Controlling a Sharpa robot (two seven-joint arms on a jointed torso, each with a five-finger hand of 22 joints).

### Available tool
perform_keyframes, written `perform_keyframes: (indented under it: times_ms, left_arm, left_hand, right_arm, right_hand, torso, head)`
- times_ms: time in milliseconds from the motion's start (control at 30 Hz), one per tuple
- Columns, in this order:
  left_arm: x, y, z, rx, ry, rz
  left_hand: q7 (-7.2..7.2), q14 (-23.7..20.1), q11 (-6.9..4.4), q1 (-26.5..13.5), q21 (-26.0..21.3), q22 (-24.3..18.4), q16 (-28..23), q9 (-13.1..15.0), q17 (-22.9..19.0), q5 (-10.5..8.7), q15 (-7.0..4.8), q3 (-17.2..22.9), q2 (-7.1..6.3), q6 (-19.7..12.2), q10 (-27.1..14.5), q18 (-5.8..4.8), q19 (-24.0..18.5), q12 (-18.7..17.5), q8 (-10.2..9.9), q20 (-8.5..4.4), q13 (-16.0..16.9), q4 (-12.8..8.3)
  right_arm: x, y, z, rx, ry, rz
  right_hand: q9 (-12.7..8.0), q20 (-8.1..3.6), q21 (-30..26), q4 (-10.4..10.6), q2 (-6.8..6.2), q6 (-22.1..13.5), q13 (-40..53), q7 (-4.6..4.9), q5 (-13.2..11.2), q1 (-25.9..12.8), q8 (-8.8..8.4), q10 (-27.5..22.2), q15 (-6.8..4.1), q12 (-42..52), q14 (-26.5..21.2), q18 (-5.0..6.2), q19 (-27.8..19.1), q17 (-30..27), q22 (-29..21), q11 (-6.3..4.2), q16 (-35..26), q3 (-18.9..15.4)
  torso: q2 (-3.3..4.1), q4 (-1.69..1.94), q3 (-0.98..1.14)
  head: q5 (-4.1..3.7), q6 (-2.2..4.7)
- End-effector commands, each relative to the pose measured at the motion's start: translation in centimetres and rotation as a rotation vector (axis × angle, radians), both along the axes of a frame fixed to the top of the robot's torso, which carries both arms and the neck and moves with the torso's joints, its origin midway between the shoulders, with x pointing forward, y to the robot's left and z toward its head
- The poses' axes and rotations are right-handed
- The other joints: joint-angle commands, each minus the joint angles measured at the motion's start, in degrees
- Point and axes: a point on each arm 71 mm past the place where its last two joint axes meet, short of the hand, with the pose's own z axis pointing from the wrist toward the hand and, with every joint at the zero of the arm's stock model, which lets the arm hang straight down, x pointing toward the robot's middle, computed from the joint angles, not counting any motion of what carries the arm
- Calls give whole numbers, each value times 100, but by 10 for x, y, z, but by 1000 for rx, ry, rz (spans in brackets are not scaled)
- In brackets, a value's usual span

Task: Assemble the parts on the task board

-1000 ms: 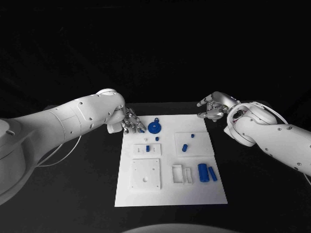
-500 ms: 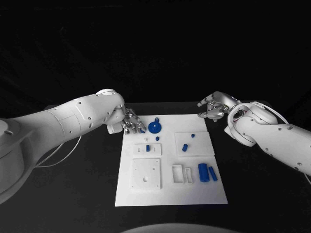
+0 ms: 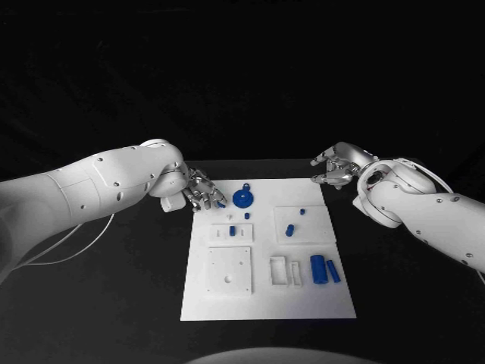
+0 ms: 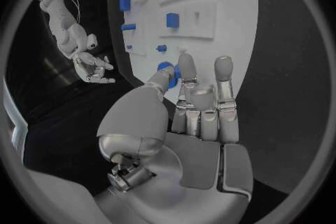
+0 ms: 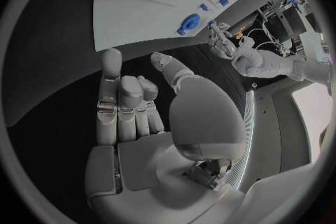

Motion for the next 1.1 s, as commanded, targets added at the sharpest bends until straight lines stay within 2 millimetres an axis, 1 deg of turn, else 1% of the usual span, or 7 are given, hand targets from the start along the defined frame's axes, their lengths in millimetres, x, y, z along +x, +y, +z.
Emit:
perform_keyframes:
  times_ms: [33, 100, 233, 400, 667, 733, 1100]
  left_arm:
    - [-7, 1, 5, -37, -30, 56]
    - [-11, 2, 7, -37, -39, 53]
    - [-25, 5, 9, -32, -64, 41]
    - [-36, 7, 9, -17, -93, 31]
    - [-52, 7, 3, 22, -140, 14]
    - [-54, 6, 0, 30, -143, 11]
    - [-62, 1, -12, 61, -118, -15]
  left_hand:
    - [-107, 60, -50, -9, 42, 97, 5, 27, 17, 71, 2, 505, 37, 187, 287, 41, 51, 46, 45, -15, -65, -542]
    - [-110, 71, -54, -10, 42, 96, 2, 30, 24, 85, 0, 512, 34, 201, 288, 42, 56, 63, 42, -17, -83, -554]
    - [-120, 106, -64, -33, 42, 95, -21, 41, 48, 149, -7, 537, 27, 241, 289, 46, 79, 125, 41, -22, -170, -581]
    - [-123, 121, -67, -37, 39, 93, -39, 45, 53, 154, -10, 547, 24, 254, 291, 51, 90, 144, 40, -23, -216, -595]
    - [-130, 150, -78, -32, 45, 95, -53, 34, 76, 161, -11, 552, 14, 270, 291, 64, 114, 180, 38, -19, -262, -602]
    - [-130, 148, -84, -27, 45, 95, -61, 32, 66, 158, -12, 554, 15, 265, 288, 69, 116, 172, 37, -18, -271, -602]
    - [-130, 171, -90, -3, 46, 95, -69, 11, 90, 149, -15, 557, 16, 265, 291, 81, 134, 205, 38, -18, -284, -591]
  right_arm:
    - [0, 0, -1, -11, 4, 7]
    - [0, 0, -1, -11, 4, 7]
    - [1, 0, -1, -11, 6, 7]
    - [1, 0, -2, -12, 8, 7]
    - [1, 1, -4, -12, 9, 7]
    - [1, 2, -4, -11, 9, 8]
    - [1, 4, -5, -13, 15, 13]
  right_hand:
    - [-3, -29, -3, -2, 9, 53, -6, 5, 9, -46, -7, -12, -20, -25, 5, 40, 187, 2, -5, -20, -35, 21]
    - [-3, -29, -3, -2, 9, 53, -6, 5, 9, -46, -7, -12, -20, -25, 5, 40, 187, 2, -5, -20, -35, 21]
    - [-3, -29, -3, -2, 9, 53, -6, 5, 9, -46, -7, -12, -20, -25, 5, 40, 187, 2, -5, -20, -35, 21]
    - [-3, -29, -3, -2, 9, 53, -6, 5, 9, -46, -7, -12, -20, -25, 5, 40, 187, 2, -5, -20, -35, 21]
    - [-3, -29, -1, -3, 12, 51, -3, 6, 8, -45, -8, -10, -20, -21, 5, 40, 187, 3, -8, -20, -35, 26]
    - [-3, -30, 5, -6, 16, 47, 4, 6, 7, -44, -8, -6, -21, -14, 6, 38, 187, 6, -13, -20, -36, 35]
    - [-3, -30, 5, -6, 16, 47, 4, 6, 7, -44, -8, -6, -21, -14, 6, 38, 187, 6, -13, -20, -36, 35]
  torso:
    - [-35, 37, -13]
    - [-40, 41, -15]
    - [-56, 56, -34]
    - [-54, 51, -40]
    - [-51, 55, -29]
    - [-51, 46, -25]
    - [-39, 33, -26]
  head:
    - [15, -16]
    - [20, -23]
    - [16, -56]
    - [14, -82]
    - [44, -99]
    - [50, -94]
    - [37, -112]
